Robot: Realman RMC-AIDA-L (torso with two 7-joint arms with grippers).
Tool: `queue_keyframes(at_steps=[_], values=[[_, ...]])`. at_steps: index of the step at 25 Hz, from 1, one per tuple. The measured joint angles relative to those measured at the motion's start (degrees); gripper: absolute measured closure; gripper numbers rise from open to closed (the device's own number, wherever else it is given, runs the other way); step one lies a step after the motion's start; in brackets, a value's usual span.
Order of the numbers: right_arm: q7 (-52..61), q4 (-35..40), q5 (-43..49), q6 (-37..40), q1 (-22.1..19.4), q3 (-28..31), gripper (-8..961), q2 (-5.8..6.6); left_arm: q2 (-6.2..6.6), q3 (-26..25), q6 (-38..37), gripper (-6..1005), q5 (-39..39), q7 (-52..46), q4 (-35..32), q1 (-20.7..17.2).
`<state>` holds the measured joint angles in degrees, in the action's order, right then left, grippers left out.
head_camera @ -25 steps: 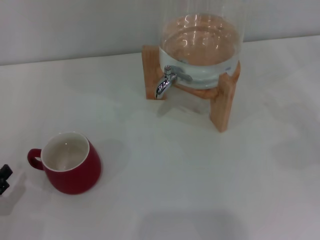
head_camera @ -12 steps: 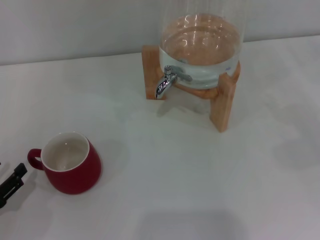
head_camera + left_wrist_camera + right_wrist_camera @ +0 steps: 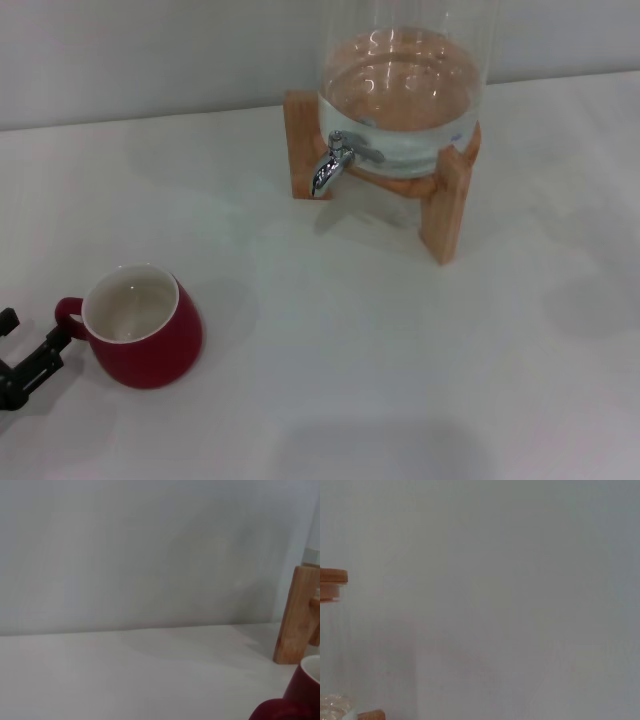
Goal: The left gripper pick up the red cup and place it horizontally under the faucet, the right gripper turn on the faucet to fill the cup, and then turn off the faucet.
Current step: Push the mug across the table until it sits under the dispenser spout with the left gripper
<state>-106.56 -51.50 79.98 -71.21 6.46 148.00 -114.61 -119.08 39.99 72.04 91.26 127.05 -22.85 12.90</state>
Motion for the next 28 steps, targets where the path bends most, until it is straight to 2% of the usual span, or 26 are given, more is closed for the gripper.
queue_keyframes(at_steps=[28], values=[[-0.22, 0.18, 0.00, -0.02, -0.29, 0.00, 234, 0.00, -0.13, 0.00, -2.15, 248, -0.81, -0.67, 0.18, 2.34]])
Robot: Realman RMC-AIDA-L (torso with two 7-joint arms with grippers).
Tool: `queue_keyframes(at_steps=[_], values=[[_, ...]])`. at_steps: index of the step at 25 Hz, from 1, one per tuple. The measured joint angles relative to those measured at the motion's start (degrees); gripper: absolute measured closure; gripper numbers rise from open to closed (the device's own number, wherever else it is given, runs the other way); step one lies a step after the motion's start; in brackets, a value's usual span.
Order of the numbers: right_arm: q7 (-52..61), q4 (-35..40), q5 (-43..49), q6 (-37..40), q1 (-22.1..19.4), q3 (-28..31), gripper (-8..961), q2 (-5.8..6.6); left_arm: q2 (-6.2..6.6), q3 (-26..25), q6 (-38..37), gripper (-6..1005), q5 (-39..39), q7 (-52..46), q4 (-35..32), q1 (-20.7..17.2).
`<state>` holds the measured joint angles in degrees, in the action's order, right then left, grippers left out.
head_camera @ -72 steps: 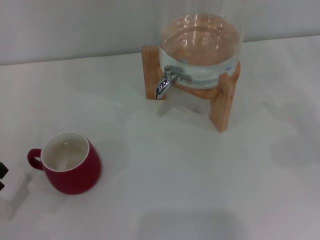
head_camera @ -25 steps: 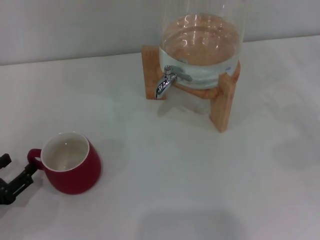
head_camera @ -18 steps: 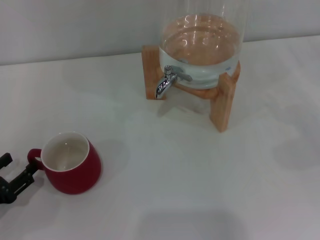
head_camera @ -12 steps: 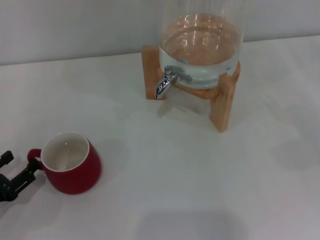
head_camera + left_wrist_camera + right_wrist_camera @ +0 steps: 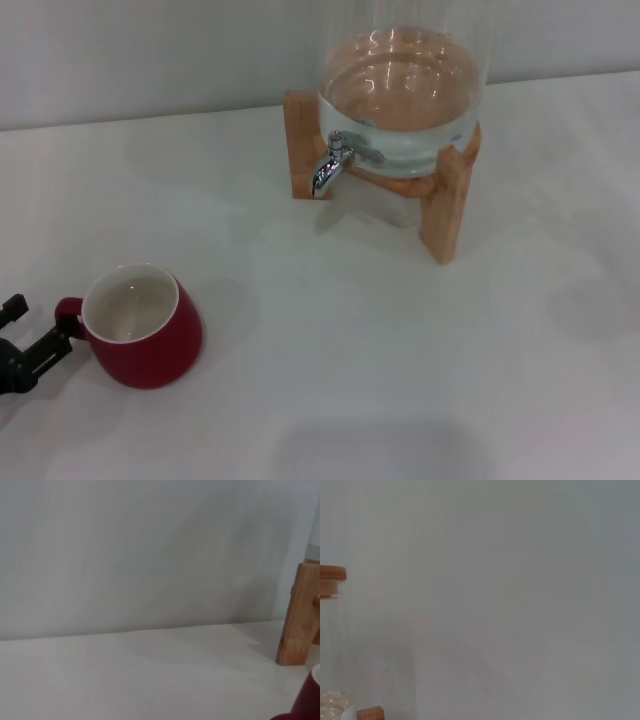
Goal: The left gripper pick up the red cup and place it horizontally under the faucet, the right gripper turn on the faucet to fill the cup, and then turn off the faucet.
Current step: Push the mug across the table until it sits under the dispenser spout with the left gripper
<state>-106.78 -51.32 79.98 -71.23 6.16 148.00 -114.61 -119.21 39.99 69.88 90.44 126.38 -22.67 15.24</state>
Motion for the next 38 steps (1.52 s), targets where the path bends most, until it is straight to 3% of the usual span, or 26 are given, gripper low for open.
queue_keyframes(at_steps=[32, 38], values=[[-0.10, 0.00, 0.00, 0.13, 0.47, 0.18, 234, 0.00, 0.03, -0.05, -1.00, 321, 0.02, -1.40, 0.18, 1.29], [-0.10, -0.01, 0.00, 0.13, 0.43, 0.28, 234, 0.00, 0.03, 3.24, -0.68, 335, -0.13, -1.41, -0.10, 1.19]])
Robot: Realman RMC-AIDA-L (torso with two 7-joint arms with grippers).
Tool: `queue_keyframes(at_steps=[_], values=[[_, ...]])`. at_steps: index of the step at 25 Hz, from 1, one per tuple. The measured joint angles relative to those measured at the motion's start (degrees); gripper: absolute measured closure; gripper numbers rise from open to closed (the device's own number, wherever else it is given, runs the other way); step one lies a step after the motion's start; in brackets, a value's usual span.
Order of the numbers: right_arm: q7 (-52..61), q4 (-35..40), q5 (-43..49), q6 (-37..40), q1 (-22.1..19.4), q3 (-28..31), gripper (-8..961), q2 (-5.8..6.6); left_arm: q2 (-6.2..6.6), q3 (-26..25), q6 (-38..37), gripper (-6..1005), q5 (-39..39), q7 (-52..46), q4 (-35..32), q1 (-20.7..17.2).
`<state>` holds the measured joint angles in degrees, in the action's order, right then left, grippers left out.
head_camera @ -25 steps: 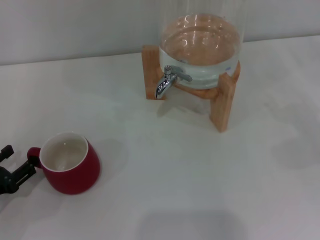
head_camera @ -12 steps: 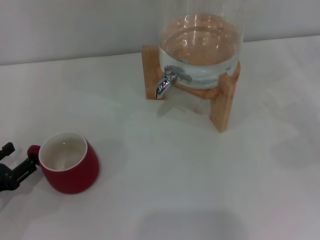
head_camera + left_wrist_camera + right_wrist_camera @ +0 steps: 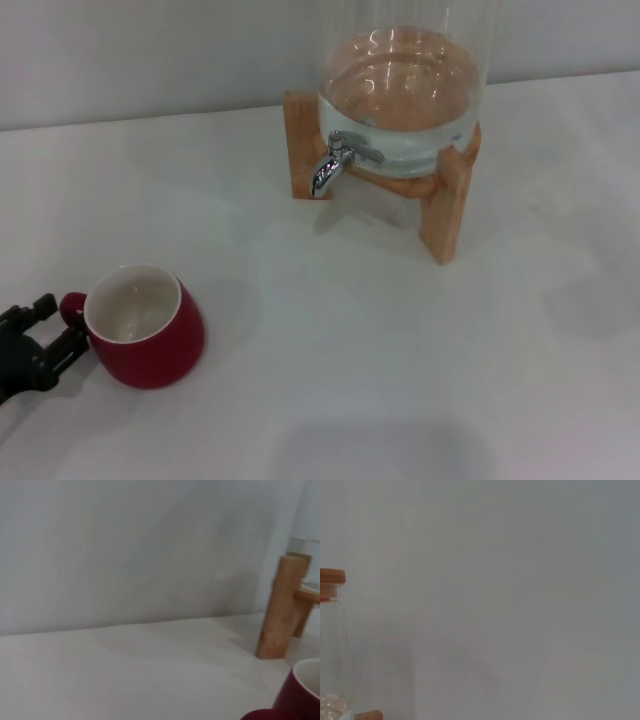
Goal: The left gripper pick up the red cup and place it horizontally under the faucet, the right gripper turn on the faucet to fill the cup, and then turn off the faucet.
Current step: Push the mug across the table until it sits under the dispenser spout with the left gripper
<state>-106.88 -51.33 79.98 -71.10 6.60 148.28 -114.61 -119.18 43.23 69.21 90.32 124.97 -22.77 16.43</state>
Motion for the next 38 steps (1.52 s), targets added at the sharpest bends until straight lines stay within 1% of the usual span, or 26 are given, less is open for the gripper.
queue_keyframes(at_steps=[5, 10, 16, 19, 28, 38], values=[[0.01, 0.00, 0.00, -0.06, -0.01, 0.10, 234, 0.00, 0.01, 1.03, 0.40, 346, -0.04, 0.34, -0.28, -0.09], [0.18, 0.00, 0.00, -0.17, -0.10, 0.37, 234, 0.00, -0.05, 1.06, 0.53, 598, -0.01, 0.50, -0.42, -0.29], [0.34, 0.00, 0.00, -0.33, -0.14, 0.38, 234, 0.00, -0.09, 1.08, 0.56, 803, 0.11, 0.58, -0.52, -0.43], [0.39, 0.00, 0.00, -0.36, -0.20, 0.37, 234, 0.00, -0.09, 1.07, 0.57, 822, 0.18, 0.60, -0.53, -0.49], [0.44, 0.00, 0.00, -0.36, -0.36, 0.34, 234, 0.00, -0.07, 0.72, 2.21, 823, 1.45, 0.62, -0.52, -0.78], [0.39, 0.00, 0.00, -0.28, -0.24, 0.34, 234, 0.00, -0.08, 0.70, 2.09, 828, 1.90, 0.62, -0.61, -0.66]])
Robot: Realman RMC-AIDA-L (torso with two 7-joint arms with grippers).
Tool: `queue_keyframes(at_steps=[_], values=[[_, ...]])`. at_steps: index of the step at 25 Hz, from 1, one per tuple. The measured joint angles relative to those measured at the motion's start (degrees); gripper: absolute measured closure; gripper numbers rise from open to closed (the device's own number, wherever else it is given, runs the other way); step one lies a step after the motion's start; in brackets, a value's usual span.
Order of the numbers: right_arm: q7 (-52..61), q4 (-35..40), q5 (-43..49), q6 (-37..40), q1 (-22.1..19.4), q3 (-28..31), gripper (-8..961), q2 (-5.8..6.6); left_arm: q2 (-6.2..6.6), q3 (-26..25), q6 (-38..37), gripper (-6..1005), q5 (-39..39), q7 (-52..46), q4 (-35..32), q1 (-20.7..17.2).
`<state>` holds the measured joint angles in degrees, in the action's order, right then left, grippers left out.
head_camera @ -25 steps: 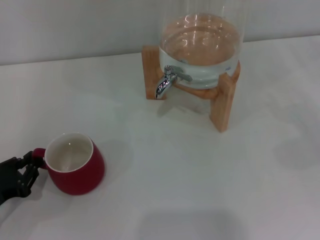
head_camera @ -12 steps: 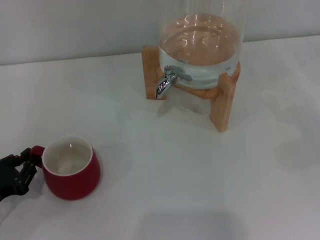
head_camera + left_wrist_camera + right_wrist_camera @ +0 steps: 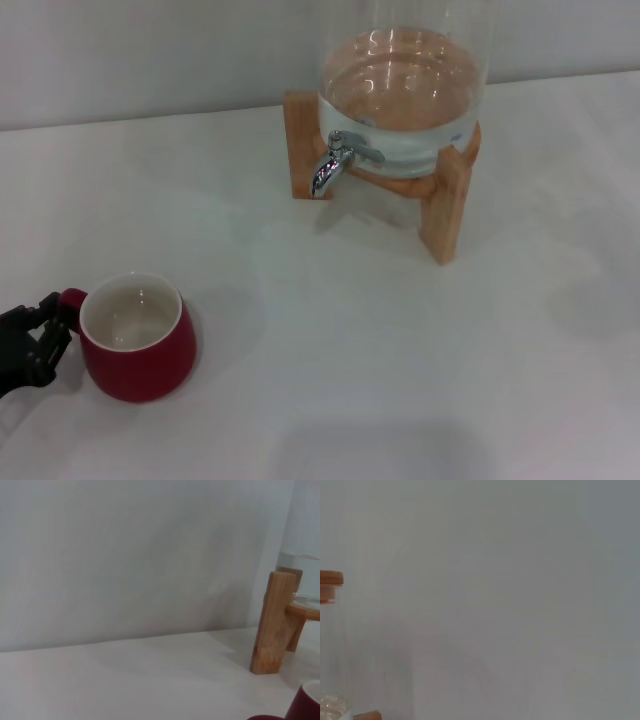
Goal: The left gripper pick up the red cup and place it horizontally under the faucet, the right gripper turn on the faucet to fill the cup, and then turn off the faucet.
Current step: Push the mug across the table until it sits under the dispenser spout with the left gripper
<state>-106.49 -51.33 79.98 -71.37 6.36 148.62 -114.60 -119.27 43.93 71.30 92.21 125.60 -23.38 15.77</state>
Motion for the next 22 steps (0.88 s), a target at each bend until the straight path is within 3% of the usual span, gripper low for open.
queue_keyframes(at_steps=[22], values=[[-0.29, 0.06, 0.00, -0.39, -0.21, 0.00, 234, 0.00, 0.08, 0.33, -0.25, 851, -4.45, 3.80, -0.80, 0.54]])
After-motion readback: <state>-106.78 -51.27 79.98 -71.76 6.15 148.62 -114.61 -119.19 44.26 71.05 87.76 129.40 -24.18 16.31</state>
